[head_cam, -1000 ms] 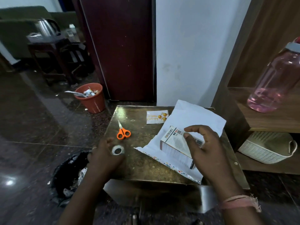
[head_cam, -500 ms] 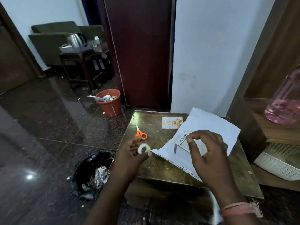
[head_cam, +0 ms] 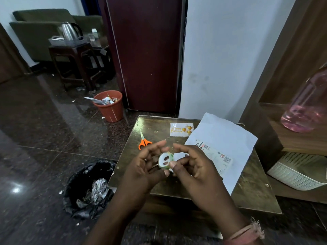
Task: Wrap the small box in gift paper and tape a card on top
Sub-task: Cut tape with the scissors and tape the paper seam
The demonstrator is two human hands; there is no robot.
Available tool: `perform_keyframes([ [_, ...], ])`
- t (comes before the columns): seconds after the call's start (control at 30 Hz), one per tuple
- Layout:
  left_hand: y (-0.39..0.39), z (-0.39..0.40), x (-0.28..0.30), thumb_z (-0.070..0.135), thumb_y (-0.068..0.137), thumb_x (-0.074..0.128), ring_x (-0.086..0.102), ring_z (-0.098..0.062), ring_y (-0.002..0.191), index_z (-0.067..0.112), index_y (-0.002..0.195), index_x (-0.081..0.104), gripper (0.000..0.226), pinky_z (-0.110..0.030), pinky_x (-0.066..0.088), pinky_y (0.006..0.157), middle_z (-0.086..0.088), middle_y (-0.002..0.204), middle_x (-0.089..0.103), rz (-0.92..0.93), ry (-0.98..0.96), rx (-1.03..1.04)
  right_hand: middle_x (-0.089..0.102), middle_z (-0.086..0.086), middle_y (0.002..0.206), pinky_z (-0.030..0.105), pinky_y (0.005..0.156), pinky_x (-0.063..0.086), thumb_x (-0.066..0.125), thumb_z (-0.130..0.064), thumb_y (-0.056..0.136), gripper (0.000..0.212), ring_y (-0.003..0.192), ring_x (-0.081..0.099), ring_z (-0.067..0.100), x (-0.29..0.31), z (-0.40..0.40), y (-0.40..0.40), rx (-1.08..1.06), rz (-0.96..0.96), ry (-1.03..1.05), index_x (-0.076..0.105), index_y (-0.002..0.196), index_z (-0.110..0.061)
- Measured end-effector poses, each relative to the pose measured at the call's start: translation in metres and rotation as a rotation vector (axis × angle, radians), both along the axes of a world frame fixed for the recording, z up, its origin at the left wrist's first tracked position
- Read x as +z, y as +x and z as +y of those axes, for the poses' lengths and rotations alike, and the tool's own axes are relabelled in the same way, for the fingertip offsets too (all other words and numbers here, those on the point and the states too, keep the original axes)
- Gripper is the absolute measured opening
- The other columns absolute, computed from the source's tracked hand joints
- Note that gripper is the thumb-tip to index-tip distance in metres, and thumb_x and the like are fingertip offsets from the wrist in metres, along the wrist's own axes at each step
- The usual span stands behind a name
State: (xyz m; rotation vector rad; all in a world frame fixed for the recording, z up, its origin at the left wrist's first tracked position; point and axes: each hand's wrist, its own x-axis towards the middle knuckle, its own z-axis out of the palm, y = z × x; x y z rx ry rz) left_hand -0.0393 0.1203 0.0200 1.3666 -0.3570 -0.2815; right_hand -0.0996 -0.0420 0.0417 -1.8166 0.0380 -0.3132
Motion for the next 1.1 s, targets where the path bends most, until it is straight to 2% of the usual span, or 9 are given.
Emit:
perform_keyframes([
  [0.13,0.009,-0.012,0.004,0.002,0.073,0.082,0.068,-0.024,0.111,0.019,0.134,0.062,0.066,-0.033,0.057,0.095,-0.005,0.124,0.073,-0.056,0.058,-0.003,0.074,-0.004,0.105,0.038,0.087,0.058,0.073,-0.02,0.093,0.029,0.094,0.072,0.017,-0.002,-0.003,0.005,-0.05,0.045,0.069,0.067,0.118,-0.034],
  [0.2,0.013,-0.018,0.003,0.002,0.07,0.084,0.068,-0.021,0.109,0.018,0.134,0.061,0.07,-0.033,0.057,0.093,-0.004,0.125,0.072,-0.066,0.046,0.007,0.078,-0.002,0.094,0.033,0.086,0.057,0.071,-0.015,0.094,0.024,0.089,0.075,0.015,0.001,-0.007,0.006,-0.069,0.068,0.183,0.069,0.112,-0.031],
  [0.33,0.014,-0.03,0.002,-0.002,0.068,0.086,0.071,-0.023,0.112,0.017,0.129,0.062,0.068,-0.033,0.058,0.093,-0.004,0.12,0.074,-0.07,0.008,0.023,0.079,-0.008,0.096,0.037,0.089,0.061,0.067,-0.01,0.096,0.019,0.086,0.077,0.014,0.006,-0.011,0.007,-0.087,0.069,0.295,0.07,0.11,-0.022],
  [0.43,0.015,-0.034,0.003,-0.003,0.071,0.088,0.07,-0.023,0.114,0.017,0.125,0.066,0.062,-0.036,0.057,0.095,-0.003,0.12,0.074,-0.107,0.051,0.031,0.078,-0.009,0.099,0.042,0.088,0.061,0.068,-0.016,0.095,0.015,0.086,0.077,0.014,0.007,-0.015,0.007,-0.106,0.063,0.259,0.072,0.107,-0.024],
  [0.53,0.017,-0.033,0.004,-0.001,0.07,0.088,0.069,-0.024,0.12,0.01,0.125,0.065,0.061,-0.036,0.057,0.097,-0.004,0.125,0.074,-0.095,-0.013,0.003,0.078,-0.006,0.099,0.041,0.085,0.063,0.07,-0.032,0.089,0.017,0.086,0.076,0.016,0.007,-0.017,0.005,-0.116,0.059,0.254,0.074,0.104,-0.026],
  [0.67,0.013,-0.034,0.007,-0.005,0.069,0.08,0.072,-0.025,0.114,0.007,0.123,0.064,0.057,-0.026,0.059,0.082,-0.005,0.123,0.075,-0.036,-0.075,-0.042,0.076,-0.011,0.1,0.039,0.084,0.061,0.068,-0.032,0.094,0.011,0.089,0.074,0.012,0.006,-0.017,0.003,-0.136,0.055,0.127,0.075,0.102,-0.03],
  [0.8,0.014,-0.033,0.008,0.001,0.075,0.085,0.073,-0.029,0.108,0.022,0.118,0.07,0.049,-0.035,0.06,0.089,-0.006,0.119,0.075,-0.11,0.01,-0.017,0.072,-0.016,0.109,0.034,0.081,0.059,0.067,-0.04,0.094,0.011,0.094,0.071,0.011,0.005,-0.015,0.002,-0.17,0.033,0.032,0.072,0.103,-0.037],
  [0.9,0.013,-0.034,0.007,0.008,0.078,0.083,0.07,-0.028,0.105,0.031,0.118,0.072,0.048,-0.042,0.057,0.093,-0.007,0.113,0.074,-0.19,0.093,0.005,0.074,-0.011,0.098,0.031,0.077,0.059,0.07,-0.033,0.093,0.008,0.084,0.073,0.013,0.005,-0.014,0.003,-0.18,0.033,0.086,0.075,0.099,-0.032],
  [1.1,0.013,-0.031,0.006,0.011,0.077,0.083,0.07,-0.027,0.107,0.03,0.12,0.071,0.049,-0.045,0.056,0.093,-0.005,0.114,0.074,-0.228,0.156,-0.014,0.073,0.005,0.073,0.042,0.073,0.061,0.071,-0.017,0.094,0.011,0.065,0.071,0.02,0.003,-0.018,0.007,-0.227,0.024,0.193,0.078,0.087,-0.02],
])
